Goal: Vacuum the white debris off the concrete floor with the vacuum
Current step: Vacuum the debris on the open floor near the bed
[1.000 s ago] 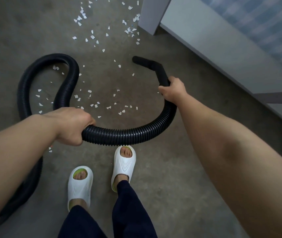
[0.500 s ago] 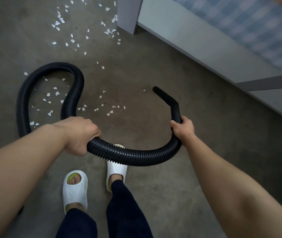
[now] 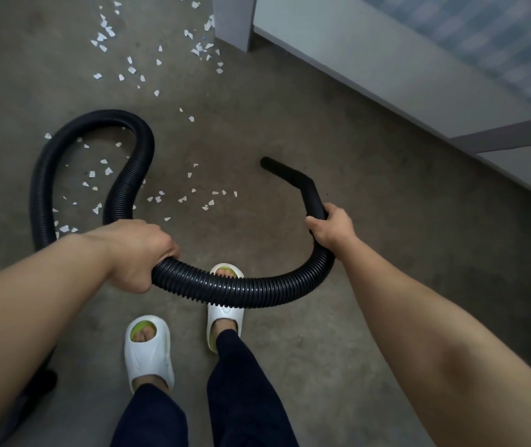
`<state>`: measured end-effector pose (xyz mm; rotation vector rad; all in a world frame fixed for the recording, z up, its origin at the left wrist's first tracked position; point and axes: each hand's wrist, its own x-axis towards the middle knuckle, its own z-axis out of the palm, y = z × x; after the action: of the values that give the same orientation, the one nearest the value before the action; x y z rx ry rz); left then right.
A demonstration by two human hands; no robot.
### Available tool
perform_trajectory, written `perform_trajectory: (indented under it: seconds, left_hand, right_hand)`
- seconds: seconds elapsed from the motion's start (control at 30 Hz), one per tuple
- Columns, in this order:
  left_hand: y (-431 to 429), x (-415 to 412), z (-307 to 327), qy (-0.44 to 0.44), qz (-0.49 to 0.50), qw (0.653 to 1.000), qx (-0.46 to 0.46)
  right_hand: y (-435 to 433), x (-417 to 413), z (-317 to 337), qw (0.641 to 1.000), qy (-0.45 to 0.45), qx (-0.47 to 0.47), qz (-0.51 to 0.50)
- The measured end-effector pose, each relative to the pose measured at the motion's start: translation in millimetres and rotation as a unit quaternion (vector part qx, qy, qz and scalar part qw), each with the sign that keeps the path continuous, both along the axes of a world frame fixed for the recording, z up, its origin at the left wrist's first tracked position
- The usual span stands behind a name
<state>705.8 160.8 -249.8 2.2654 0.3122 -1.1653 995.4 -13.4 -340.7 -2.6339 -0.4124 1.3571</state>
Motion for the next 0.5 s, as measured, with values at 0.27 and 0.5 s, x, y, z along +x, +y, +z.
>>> perform_trajectory:
  seconds: [0.27,0.5]
  left_hand:
    - [-13,-28,4,0.031,-0.038,0.998,-0.027]
    - [-12,-76,11,0.041,-0.054,0.997,-0.025]
  right_hand:
    - [-20,-48,11,0.995,0.055,-0.039,0.075]
    - [-14,-106,12,0.992,0.073,-0.027,0.095]
